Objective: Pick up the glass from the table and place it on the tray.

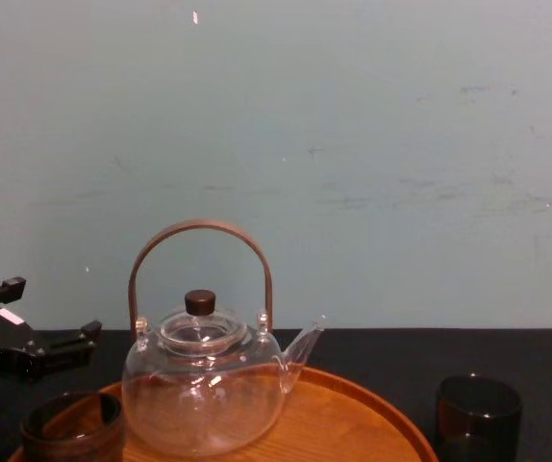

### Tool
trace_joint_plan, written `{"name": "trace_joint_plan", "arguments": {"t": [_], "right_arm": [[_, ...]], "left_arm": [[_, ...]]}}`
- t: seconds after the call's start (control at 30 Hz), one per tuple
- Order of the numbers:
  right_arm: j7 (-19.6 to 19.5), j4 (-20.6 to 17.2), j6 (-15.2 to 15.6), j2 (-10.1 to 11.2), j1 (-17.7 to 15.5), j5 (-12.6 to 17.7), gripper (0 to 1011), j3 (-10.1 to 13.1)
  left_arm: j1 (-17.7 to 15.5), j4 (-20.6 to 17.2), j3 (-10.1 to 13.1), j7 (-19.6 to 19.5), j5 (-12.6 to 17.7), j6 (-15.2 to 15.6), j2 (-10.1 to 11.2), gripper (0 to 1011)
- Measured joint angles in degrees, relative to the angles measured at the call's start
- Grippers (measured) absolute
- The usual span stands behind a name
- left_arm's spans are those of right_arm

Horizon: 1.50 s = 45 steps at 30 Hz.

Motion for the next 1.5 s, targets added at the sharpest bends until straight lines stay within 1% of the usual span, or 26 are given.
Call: {"name": "trace_joint_plan", "arguments": {"t": [0.17, 0.47, 0.8, 1.0, 1.37, 1.5], "right_arm": [[0.9, 0.8, 0.6, -1.1, 0.9, -0.7, 1002, -0.3], [2.0, 2.4, 2.1, -2.7, 2.7, -0.8, 1002, -0.9], [2.6, 3.9, 3.4, -3.7, 4.7, -1.0, 1002, -1.8], [2.8, 5.4, 4.2, -4.5, 6.6, -1.2, 1002, -2.6], [3.2, 7.8, 4.7, -5.8, 9.9, -1.8, 1002, -4.1], [3.4, 8.3, 4.8, -6.1, 10.6, -1.9, 1002, -4.5]], "left_arm": [[0.0, 0.0, 0.0, 0.0, 0.0, 0.0, 0.0, 1001], [0.0, 0.0, 0.0, 0.0, 0.0, 0.0, 0.0, 1001], [0.0, 0.0, 0.0, 0.0, 0.0, 0.0, 0.0, 1001], [0.0, 0.0, 0.0, 0.0, 0.0, 0.0, 0.0, 1001], [0.0, 0.0, 0.0, 0.0, 0.0, 0.0, 0.0, 1001], [0.0, 0.0, 0.0, 0.0, 0.0, 0.0, 0.0, 1001]]}}
